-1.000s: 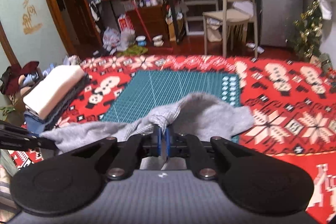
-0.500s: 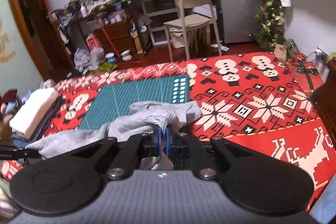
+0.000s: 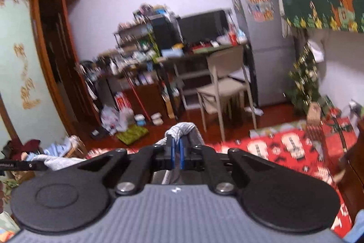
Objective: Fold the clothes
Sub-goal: 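Lift the grey shirt with both tools and shake it out above the mat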
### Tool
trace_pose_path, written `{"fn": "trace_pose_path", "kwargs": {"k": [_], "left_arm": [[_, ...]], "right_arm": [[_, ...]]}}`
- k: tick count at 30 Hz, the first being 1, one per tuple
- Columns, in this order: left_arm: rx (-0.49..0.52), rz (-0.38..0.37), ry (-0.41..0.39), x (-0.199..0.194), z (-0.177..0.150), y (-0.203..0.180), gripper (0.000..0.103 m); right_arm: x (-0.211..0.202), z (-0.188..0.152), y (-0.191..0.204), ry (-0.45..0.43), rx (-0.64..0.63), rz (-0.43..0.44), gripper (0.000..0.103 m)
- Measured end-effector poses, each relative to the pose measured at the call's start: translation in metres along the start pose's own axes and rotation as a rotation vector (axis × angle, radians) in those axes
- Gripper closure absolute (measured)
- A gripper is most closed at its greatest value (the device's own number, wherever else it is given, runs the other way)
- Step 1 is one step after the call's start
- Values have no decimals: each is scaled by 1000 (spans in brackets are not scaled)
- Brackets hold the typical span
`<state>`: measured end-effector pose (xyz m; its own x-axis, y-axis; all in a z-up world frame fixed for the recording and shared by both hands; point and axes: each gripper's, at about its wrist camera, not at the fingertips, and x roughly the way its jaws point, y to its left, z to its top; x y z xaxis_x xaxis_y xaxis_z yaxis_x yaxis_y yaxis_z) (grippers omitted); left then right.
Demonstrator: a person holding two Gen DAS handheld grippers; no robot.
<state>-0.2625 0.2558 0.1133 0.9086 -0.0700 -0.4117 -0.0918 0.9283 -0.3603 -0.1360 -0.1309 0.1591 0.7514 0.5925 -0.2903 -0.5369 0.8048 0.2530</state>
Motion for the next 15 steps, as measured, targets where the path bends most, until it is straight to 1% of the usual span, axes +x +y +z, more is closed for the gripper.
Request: {"fn": "trace_pose_path", "kwargs": {"k": [2, 5, 9, 11, 15], "left_arm": [[-6, -19, -25, -8, 6, -4, 97], [-15, -31, -38, -12, 8, -6, 97], [-25, -1, -20, -4, 7, -3, 97], [-40, -1, -18, -4, 10, -1, 97], [-66, -21, -60, -17, 26, 0, 97]], "right_arm": [[-9, 9, 6, -6, 1, 17, 98], [-18, 16, 14, 0, 1, 35, 98], [-18, 15, 23, 18, -3, 35, 98], [-20, 17, 27, 0, -7, 34, 98], [-37, 30, 33, -55, -23, 40, 98]]}}
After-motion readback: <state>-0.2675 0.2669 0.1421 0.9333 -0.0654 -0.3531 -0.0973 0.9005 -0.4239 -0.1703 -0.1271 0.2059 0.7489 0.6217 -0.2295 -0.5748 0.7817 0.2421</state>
